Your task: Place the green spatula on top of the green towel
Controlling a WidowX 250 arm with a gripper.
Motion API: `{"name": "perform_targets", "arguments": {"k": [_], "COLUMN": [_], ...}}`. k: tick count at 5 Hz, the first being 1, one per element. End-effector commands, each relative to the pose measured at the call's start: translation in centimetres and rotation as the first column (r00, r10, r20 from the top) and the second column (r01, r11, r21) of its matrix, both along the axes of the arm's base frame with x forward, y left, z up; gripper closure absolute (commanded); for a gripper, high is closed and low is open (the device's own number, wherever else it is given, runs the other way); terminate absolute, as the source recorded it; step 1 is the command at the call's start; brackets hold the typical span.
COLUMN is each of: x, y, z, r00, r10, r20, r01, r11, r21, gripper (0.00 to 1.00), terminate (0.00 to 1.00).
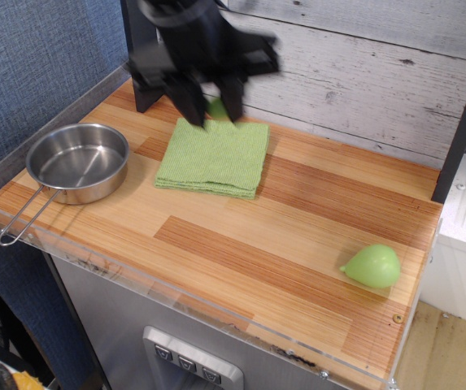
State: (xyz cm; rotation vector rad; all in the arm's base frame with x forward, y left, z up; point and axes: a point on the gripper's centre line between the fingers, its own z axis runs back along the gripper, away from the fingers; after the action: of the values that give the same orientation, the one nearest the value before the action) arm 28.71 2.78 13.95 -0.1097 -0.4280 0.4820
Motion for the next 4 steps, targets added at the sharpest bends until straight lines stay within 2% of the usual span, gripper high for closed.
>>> {"name": "perform_targets", "arguments": {"k": [1,2,4], "x": [2.9,4.1,4.4], "y": [5.0,5.7,5.3], "z": [-0.3,-2.4,-7.2], "r00": [0.991,0.987,0.982], "r10": [0.132,0.158,0.154], "r20": [0.021,-0.017,-0.109], "r01": [-0.133,-0.157,-0.147], "r11": [0.991,0.987,0.987], "r21": [0.025,0.039,0.07], "gripper": [1.0,1.0,1.0], "terminate": [0.0,0.0,0.0]}}
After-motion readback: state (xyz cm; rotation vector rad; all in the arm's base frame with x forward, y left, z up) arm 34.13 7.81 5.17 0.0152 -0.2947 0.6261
